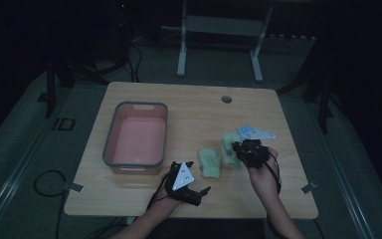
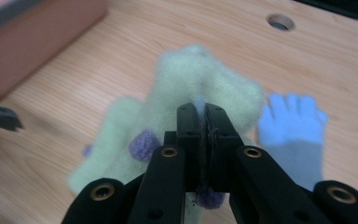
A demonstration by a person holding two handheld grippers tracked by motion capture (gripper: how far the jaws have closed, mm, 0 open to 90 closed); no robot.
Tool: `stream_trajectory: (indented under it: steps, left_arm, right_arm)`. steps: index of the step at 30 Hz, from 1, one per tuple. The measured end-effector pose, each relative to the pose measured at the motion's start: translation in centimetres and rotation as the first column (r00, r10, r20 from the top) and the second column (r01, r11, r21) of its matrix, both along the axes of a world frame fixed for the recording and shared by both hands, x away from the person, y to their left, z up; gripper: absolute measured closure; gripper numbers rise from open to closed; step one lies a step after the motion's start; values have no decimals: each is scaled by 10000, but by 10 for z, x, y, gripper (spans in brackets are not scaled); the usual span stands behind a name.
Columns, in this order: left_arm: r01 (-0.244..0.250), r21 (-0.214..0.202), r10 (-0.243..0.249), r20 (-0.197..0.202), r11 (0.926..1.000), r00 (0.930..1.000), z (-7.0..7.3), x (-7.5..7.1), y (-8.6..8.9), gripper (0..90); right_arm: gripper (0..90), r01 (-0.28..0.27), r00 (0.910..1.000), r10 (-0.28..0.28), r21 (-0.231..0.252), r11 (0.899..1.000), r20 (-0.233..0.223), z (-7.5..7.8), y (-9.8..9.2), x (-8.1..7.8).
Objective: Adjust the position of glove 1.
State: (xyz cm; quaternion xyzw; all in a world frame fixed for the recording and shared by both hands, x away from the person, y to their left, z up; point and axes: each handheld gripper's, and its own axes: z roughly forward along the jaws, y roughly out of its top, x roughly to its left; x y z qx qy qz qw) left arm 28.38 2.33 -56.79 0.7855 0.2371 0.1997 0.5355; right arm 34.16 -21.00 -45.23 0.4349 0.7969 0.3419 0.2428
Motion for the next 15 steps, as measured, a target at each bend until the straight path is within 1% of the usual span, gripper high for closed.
stream_trajectory:
  steps: [3,4,7,9,14,15]
  left_arm:
    - [-9,-15,9,13,10000,10000,0,0,0,4]
    - [-10,-9,10,25,10000,10000,0,-1,0,3]
    - [-17,6,17,-12,10000,10000,0,0,0,4]
    - [-5,-25,5,-51,10000,10000,0,0,0,4]
    - [-10,-1,10,-58,10000,10000,0,0,0,4]
    - [-1,-9,1,-56,10000,10000,0,0,0,4]
  right_arm:
    - [861,-221,9996,221,-38,9997,-152,-4,17,2]
    - [861,-309,9991,309,-4,9995,-296,-7,21,3]
    - [861,-545,9971,534,-192,9983,-541,-16,35,3]
    - [861,-632,9962,614,-273,9976,-616,-22,41,3]
    - [860,-622,9946,584,-421,9972,-860,-33,49,6]
    - [860,-593,9935,552,-388,9975,-993,-37,50,6]
